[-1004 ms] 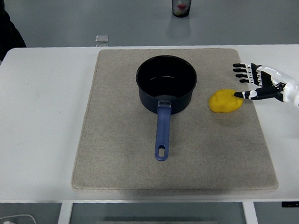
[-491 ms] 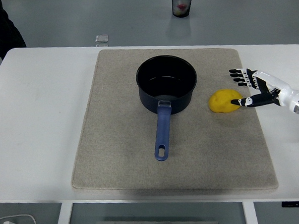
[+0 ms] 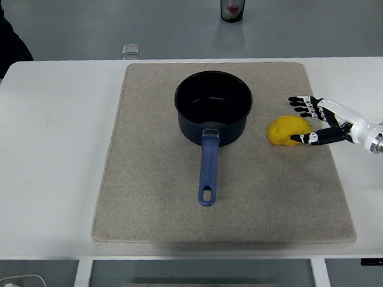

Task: Put the potato in the blue pot

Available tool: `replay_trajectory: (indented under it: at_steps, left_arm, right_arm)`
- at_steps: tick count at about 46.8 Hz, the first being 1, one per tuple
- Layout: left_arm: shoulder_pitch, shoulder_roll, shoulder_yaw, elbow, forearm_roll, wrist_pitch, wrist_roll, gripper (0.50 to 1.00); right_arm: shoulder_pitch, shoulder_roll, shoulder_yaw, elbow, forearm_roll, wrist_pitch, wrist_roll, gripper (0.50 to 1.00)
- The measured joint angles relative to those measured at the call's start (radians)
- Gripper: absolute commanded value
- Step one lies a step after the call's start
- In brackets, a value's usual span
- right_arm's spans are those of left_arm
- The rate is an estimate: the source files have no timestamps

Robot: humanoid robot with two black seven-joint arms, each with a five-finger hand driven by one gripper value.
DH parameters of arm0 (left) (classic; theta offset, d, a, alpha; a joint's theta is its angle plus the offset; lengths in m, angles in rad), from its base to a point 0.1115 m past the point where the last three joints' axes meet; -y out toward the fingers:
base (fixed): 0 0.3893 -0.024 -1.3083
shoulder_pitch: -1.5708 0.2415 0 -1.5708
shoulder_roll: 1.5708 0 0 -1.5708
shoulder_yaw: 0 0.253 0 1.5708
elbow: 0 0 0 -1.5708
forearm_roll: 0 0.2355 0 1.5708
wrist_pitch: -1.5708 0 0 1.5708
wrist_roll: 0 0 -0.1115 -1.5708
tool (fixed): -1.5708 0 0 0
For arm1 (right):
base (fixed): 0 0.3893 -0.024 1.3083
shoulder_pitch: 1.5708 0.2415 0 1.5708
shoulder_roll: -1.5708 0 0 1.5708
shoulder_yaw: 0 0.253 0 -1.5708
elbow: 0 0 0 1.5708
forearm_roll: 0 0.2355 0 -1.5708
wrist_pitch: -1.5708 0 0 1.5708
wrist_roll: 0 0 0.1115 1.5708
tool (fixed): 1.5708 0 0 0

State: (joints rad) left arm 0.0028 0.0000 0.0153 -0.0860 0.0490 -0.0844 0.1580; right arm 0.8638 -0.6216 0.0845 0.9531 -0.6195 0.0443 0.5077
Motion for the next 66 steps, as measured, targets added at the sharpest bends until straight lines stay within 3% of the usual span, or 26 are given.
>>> replay_trajectory:
  at_steps: [26, 36, 40, 44, 54, 66]
  left_arm:
    - [0.000, 0.000, 0.000, 0.000, 0.000, 0.000, 0.000, 0.996]
    - [0.000, 0.000, -0.001, -0.001, 0.000, 0.000, 0.000, 0.996]
    - [0.000, 0.000, -0.001, -0.001, 0.000, 0.000, 0.000, 0.996]
    - [0.000, 0.000, -0.001, -0.001, 0.000, 0.000, 0.000, 0.996]
    - [0.000, 0.000, -0.001, 0.000, 0.000, 0.000, 0.000, 0.996]
    - [0.001, 0.000, -0.001, -0.001, 0.000, 0.000, 0.000, 0.996]
  right_arm:
    - [-0.019, -0.003, 0.007, 0.029, -0.010, -0.022, 0.015, 0.899]
    - [-0.027, 0.009, 0.011, 0.032, -0.008, -0.054, 0.019, 0.805]
    - [-0.031, 0.024, 0.014, 0.032, -0.008, -0.063, 0.021, 0.795]
    - [-0.035, 0.033, 0.014, 0.032, -0.009, -0.069, 0.027, 0.742]
    - [-0.037, 0.054, 0.012, 0.030, -0.010, -0.094, 0.029, 0.500]
    - [-0.034, 0.055, 0.014, 0.030, -0.009, -0.105, 0.029, 0.500]
